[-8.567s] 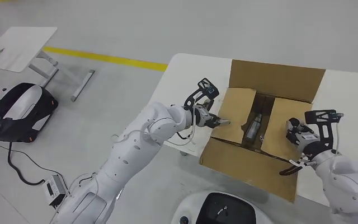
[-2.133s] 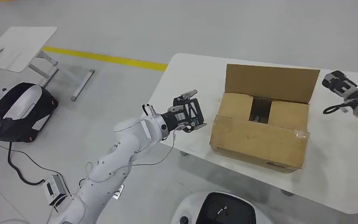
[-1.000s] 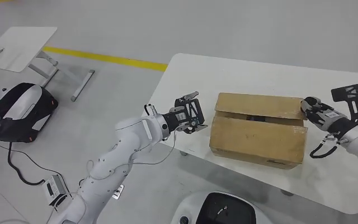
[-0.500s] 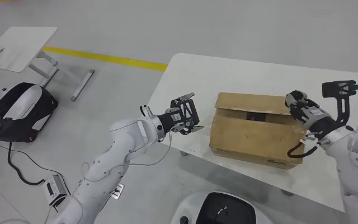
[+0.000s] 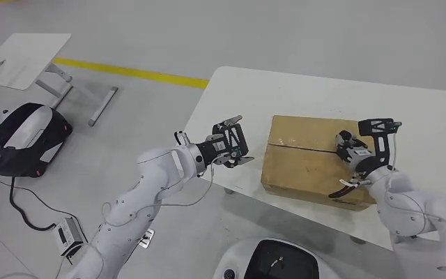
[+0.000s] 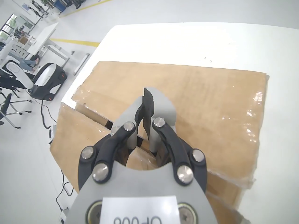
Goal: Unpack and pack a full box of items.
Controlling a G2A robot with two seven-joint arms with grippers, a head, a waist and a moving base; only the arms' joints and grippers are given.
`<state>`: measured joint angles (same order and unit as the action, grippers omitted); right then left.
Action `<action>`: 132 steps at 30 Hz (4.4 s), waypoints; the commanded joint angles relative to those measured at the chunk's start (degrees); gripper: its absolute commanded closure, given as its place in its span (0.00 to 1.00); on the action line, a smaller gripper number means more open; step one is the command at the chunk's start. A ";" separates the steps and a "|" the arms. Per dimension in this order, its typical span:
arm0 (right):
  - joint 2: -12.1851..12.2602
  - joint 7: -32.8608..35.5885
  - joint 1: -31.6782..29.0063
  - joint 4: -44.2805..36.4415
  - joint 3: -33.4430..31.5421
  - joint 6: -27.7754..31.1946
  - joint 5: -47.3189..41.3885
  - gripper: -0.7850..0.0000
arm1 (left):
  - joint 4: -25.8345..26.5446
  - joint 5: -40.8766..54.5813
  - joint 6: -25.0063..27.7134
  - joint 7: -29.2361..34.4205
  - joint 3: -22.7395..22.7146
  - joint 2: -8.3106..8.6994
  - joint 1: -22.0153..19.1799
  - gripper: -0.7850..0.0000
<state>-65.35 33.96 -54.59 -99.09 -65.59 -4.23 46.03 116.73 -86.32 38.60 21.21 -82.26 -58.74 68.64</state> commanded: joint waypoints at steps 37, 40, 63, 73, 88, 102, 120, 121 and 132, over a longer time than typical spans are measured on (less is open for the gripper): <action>-1.05 0.27 -1.48 0.58 -0.12 3.41 3.31 1.00 | -14.92 -1.85 -8.43 1.65 8.23 -1.29 -2.74 0.00; -1.09 0.37 -1.69 0.45 -0.42 3.42 3.34 1.00 | -19.48 -0.56 -7.46 1.57 10.09 -1.63 -3.63 0.00; -1.53 1.21 -3.40 -0.69 -1.47 2.89 4.05 1.00 | -40.68 -1.83 -12.16 -6.29 24.28 -6.00 -16.81 0.00; -1.74 1.22 -3.78 -0.84 -1.76 3.06 4.16 1.00 | -43.50 -1.30 -13.22 -10.59 26.34 -7.20 -18.22 1.00; -1.94 1.27 -4.38 -1.22 -2.65 3.19 4.78 1.00 | -36.16 -7.52 -18.96 -11.62 21.27 -6.10 -13.77 1.00; -2.22 1.45 -4.57 -1.42 -2.61 3.64 5.41 1.00 | -24.69 -7.87 -21.54 -8.28 14.76 -5.18 -8.86 0.52; -2.42 0.61 -5.96 -3.92 -3.94 3.51 5.49 1.00 | -17.47 -9.76 -23.19 -8.12 16.07 -6.21 -11.80 0.50; -2.41 0.63 -6.11 -4.28 -4.24 3.42 5.36 1.00 | -17.47 -10.01 -23.27 -8.16 16.49 -6.33 -12.20 0.50; -2.21 1.89 -7.43 -6.74 -6.40 2.95 6.14 1.00 | -16.15 -10.81 -22.70 -8.62 19.31 -7.39 -14.97 0.44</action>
<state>-67.58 35.82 -61.91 -105.57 -71.66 -1.00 52.05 100.54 -97.09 15.83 12.58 -63.24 -66.03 53.94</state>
